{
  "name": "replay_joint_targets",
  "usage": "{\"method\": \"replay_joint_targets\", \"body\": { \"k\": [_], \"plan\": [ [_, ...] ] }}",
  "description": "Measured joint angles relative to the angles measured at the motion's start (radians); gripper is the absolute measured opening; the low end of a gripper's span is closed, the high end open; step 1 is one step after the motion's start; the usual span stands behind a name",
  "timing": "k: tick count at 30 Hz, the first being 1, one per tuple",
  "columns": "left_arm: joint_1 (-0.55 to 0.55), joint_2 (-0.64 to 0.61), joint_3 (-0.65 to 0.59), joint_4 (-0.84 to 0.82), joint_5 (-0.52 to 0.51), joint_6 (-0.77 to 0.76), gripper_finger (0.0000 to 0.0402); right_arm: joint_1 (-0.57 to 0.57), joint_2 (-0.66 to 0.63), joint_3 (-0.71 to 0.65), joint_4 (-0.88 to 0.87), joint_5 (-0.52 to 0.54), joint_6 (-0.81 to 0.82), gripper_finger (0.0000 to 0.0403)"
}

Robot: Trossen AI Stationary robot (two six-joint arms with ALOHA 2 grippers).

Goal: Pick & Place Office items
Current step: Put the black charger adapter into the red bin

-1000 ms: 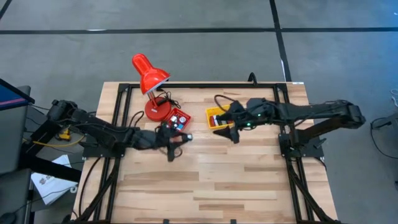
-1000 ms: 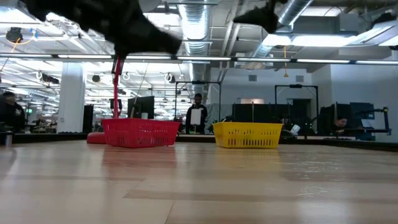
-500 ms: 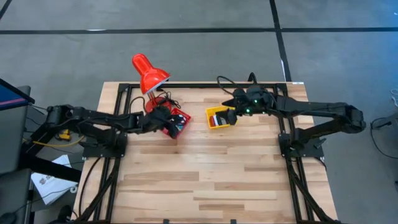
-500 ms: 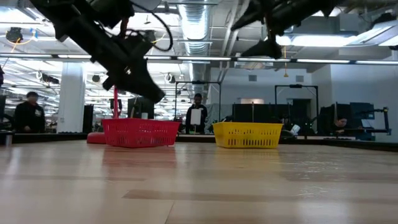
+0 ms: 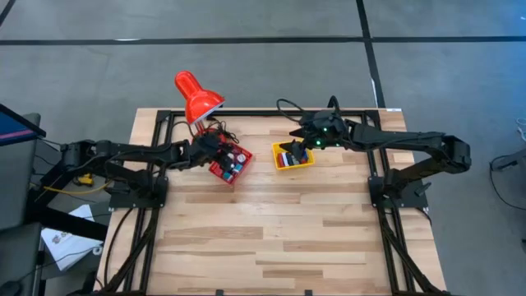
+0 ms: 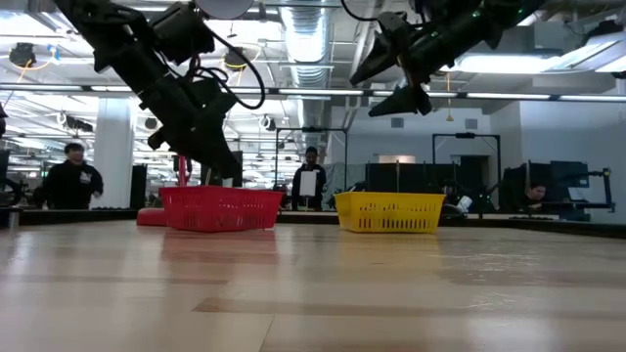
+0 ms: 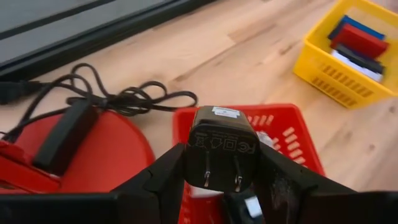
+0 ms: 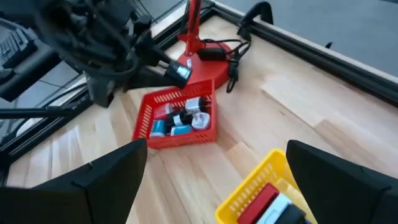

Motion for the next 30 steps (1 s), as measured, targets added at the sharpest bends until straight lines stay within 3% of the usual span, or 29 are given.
{"method": "replay_joint_targets", "body": {
  "k": [8, 16, 30],
  "plan": [
    [0.012, 0.065, -0.001, 0.021, 0.012, 0.003, 0.0149, 0.001, -0.009, 0.0, 0.006, 0.0, -0.026, 0.0376],
    [0.026, 0.191, -0.001, 0.188, 0.012, 0.005, 0.0151, 0.006, -0.008, 0.0, 0.001, 0.0, -0.026, 0.0376],
    [0.025, 0.26, 0.0, 0.191, 0.051, 0.003, 0.0151, 0.027, -0.008, 0.0, -0.003, -0.002, -0.024, 0.0376]
  ]
}}
